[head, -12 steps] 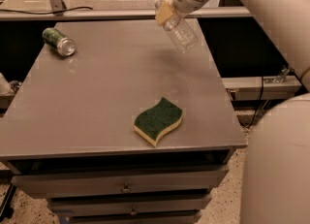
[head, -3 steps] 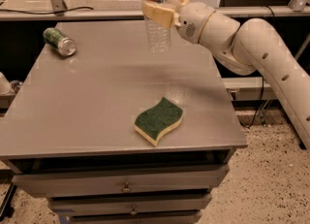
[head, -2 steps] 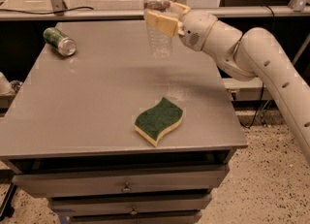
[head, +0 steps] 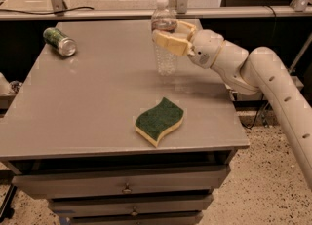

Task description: Place water bottle upright

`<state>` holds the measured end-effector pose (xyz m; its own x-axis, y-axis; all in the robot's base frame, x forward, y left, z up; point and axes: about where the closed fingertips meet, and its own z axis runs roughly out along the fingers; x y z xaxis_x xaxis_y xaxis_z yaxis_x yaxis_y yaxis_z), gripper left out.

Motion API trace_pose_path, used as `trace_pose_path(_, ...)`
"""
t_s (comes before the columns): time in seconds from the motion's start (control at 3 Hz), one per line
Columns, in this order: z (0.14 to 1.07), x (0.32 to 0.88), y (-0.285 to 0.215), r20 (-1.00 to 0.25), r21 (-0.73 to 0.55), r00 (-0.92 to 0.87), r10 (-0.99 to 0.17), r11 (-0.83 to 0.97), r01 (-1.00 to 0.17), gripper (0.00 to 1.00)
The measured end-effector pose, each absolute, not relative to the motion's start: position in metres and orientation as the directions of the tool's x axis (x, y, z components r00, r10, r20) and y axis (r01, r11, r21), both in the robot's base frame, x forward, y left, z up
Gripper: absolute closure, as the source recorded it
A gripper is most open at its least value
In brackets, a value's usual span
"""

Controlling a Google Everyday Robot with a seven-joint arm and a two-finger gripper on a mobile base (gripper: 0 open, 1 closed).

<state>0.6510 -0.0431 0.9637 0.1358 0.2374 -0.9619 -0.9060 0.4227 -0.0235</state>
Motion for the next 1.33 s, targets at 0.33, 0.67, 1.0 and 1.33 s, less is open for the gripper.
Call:
trace_pose_path(0.33, 0.945, 0.640, -0.060, -0.951, -0.024, 0.143, 0.273, 0.397, -0.917, 1.00)
trace_pose_path(0.67, 0.935, 0.633, -0.078, -0.947, -0.032, 0.149, 0.285, 0.377, -0.926, 1.00)
trace_pose_path(1.0, 0.929, 0.628, -0.088, -0.942, -0.032, 0.150, 0.300, 0.363, -0.931, 1.00)
trace_pose_path(1.33, 0.929, 0.627, -0.089, -0.942, -0.031, 0.149, 0.302, 0.362, -0.932, 0.83)
